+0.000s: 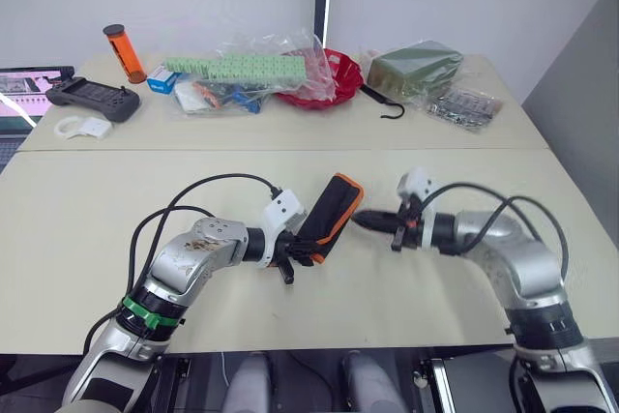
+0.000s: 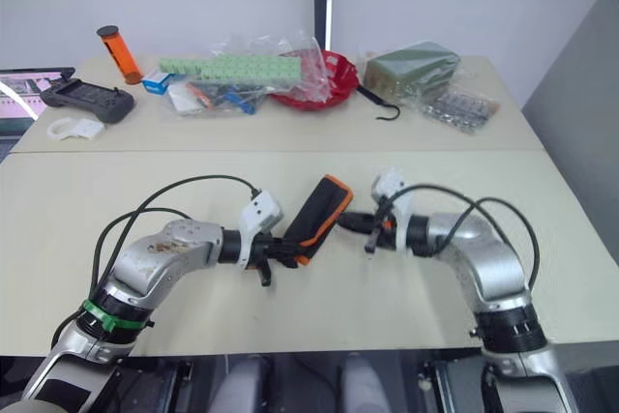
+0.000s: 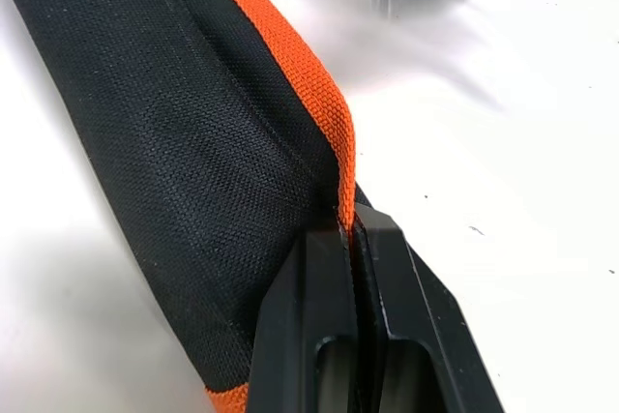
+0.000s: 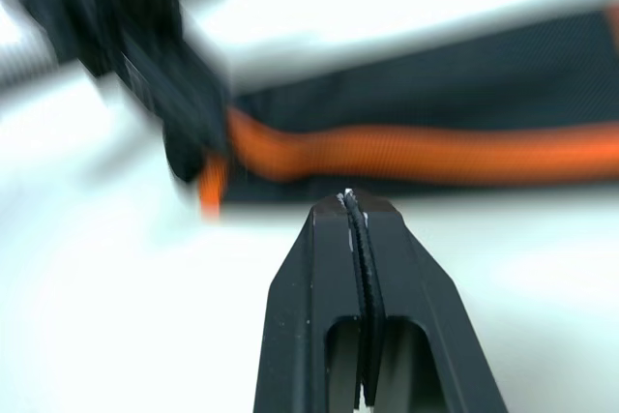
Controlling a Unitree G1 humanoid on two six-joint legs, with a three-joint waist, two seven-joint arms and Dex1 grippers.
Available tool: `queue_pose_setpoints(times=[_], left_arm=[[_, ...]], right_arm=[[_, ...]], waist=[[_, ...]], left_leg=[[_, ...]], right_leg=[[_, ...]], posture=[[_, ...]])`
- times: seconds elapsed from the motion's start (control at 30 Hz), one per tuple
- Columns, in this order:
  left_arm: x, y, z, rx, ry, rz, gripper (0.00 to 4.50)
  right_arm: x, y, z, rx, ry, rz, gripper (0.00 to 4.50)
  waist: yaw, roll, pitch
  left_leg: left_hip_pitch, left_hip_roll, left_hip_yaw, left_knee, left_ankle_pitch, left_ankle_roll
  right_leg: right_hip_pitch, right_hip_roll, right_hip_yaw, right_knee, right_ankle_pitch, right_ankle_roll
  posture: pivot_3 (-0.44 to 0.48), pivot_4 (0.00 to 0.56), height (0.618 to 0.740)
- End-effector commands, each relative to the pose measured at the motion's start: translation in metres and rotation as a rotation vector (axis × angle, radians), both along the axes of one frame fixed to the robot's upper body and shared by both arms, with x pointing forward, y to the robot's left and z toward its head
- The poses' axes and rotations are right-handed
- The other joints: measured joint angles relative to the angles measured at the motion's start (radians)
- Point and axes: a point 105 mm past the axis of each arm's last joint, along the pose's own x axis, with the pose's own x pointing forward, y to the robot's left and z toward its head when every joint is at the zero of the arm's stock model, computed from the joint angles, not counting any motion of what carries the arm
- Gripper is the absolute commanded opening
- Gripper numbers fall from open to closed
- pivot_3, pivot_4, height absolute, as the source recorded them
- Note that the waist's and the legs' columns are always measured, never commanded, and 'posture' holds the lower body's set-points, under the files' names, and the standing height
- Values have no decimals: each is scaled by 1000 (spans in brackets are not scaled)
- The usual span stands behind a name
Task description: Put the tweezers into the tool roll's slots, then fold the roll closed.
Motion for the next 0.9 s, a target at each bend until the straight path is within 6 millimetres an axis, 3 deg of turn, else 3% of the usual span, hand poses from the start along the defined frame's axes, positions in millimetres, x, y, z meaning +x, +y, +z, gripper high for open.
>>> queue_pose_setpoints(times=[0.03, 0.23, 0.5, 0.53, 0.7, 0.8, 0.87, 0.9], left_arm=[[1, 8, -15, 61, 35, 36, 21], [2, 9, -14, 64, 27, 40, 21], [-4, 7, -2, -15, 46, 33, 21], [-5, 9, 4, -49, 55, 31, 672], [-6, 24, 26, -118, 32, 43, 2281], [3, 31, 51, -181, -97, 52, 3313], [5, 30, 61, -227, -130, 41, 3887], [6, 29, 63, -243, -142, 33, 3887]], right_arm=[[10, 12, 7, 29, -54, -7, 0], [32, 37, -19, -3, -60, -33, 0], [37, 28, -99, -161, 65, -82, 0], [35, 26, -104, -179, 74, -79, 0], [33, 22, -115, -202, 95, -71, 0], [32, 20, -119, -216, 106, -65, 0], [31, 19, -121, -220, 108, -62, 0], [30, 20, -121, -220, 108, -60, 0]], waist=[[0, 0, 0], [0, 1, 0], [-2, 0, -1], [-3, 1, -1], [-3, 1, -1], [0, 0, -1], [1, 0, -2], [2, 1, -3]], left_leg=[[0, 0, 0, 0, 0, 0], [-2, 0, 0, 0, 0, 0], [2, 0, 0, -1, 0, 0], [4, 0, 0, -1, 0, 0], [13, 1, 0, -2, 0, 0], [15, 0, 0, -2, 0, 0], [15, 0, 0, -2, 0, 0], [15, 0, -1, -2, 0, 0]], right_leg=[[0, 0, 0, 0, 0, 0], [-1, 0, 0, -1, 0, 0], [1, 0, 0, 0, 0, 0], [3, 0, 0, 0, 0, 0], [14, 0, -1, -3, -1, 2], [17, 0, -1, -5, -3, 5], [17, 0, -1, -6, -3, 5], [17, 0, -1, -6, -3, 5]], posture=[[0, 150, 740], [0, 150, 740], [0, 150, 740], [0, 150, 740], [0, 150, 740], [0, 150, 740], [0, 150, 740], [0, 150, 740]])
